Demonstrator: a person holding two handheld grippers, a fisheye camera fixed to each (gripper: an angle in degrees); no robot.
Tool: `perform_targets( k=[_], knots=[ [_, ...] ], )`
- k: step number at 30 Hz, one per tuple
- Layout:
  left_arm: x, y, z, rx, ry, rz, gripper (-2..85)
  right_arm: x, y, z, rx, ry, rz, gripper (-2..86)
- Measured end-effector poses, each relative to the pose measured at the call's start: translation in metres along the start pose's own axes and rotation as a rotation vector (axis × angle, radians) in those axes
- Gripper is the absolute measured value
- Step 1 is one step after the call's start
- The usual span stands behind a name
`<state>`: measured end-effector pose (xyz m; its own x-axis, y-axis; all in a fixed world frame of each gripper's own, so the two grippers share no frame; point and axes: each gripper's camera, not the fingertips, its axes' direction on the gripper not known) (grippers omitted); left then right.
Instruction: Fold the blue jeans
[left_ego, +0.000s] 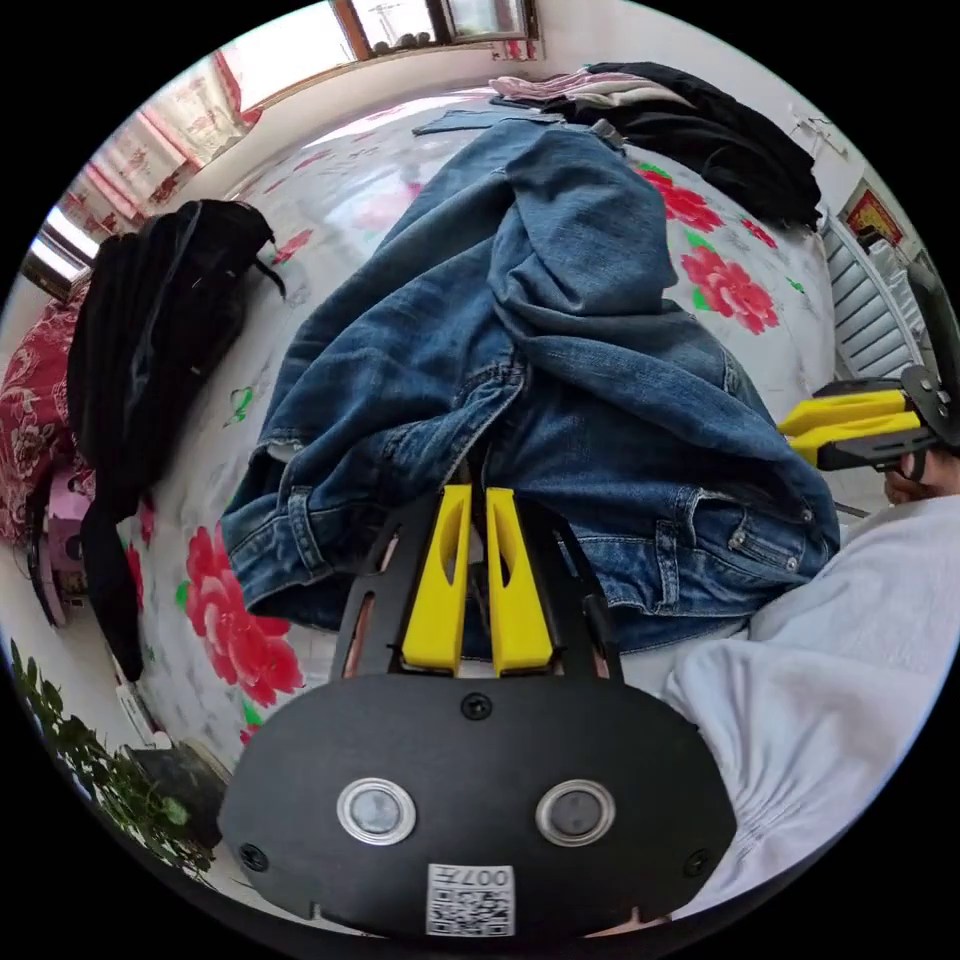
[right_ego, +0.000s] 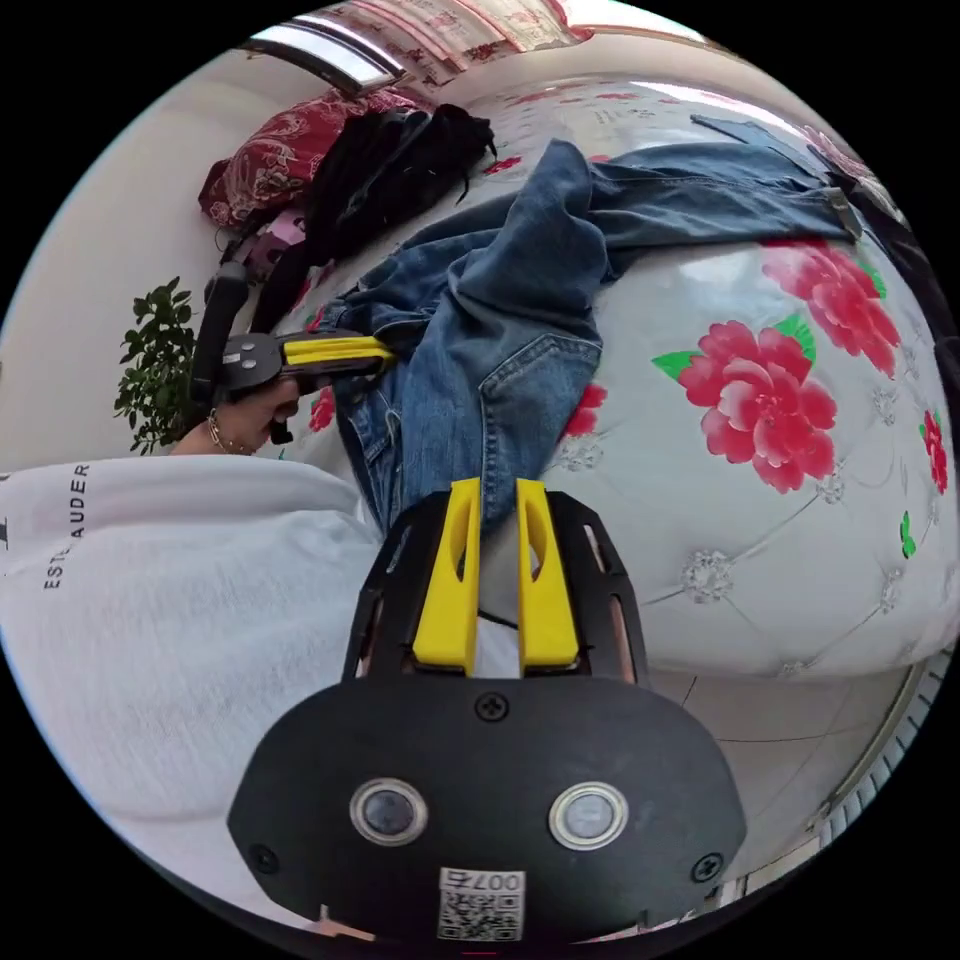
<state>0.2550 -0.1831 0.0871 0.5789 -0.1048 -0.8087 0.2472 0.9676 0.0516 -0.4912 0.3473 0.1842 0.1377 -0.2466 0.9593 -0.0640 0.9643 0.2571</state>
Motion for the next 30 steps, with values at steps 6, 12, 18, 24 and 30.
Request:
perform_targets(
  k=[6, 12, 18, 24, 30],
  knots=[
    [-0.161, 0.077, -0.025, -0.084, -0.187, -0.589, 1.3, -0.061, -0.010, 0.020, -0.062, 0.116, -0.310, 6.4],
    [-0.156, 0.148, -0.100, 0.076, -0.270, -0.739, 6.7, 0.003, -0.027, -0.019, 0.135, 0.113, -0.020, 6.4],
    [-0.066, 0.133, -0.081, 0.113, -0.125, -0.635, 9.5, 0.045, -0.087, -0.062, 0.293, 0.203, 0.085, 7.3],
    [-0.075, 0.092, -0.028, -0.090, -0.103, -0.696, 9.1, 0.047, -0.170, -0.063, 0.344, 0.340, 0.051, 7.4],
    [-0.094, 0.079, -0.039, -0.111, -0.070, -0.729, 0.9, 0.060, -0.212, -0.011, 0.130, 0.284, 0.040, 2.4]
  ],
)
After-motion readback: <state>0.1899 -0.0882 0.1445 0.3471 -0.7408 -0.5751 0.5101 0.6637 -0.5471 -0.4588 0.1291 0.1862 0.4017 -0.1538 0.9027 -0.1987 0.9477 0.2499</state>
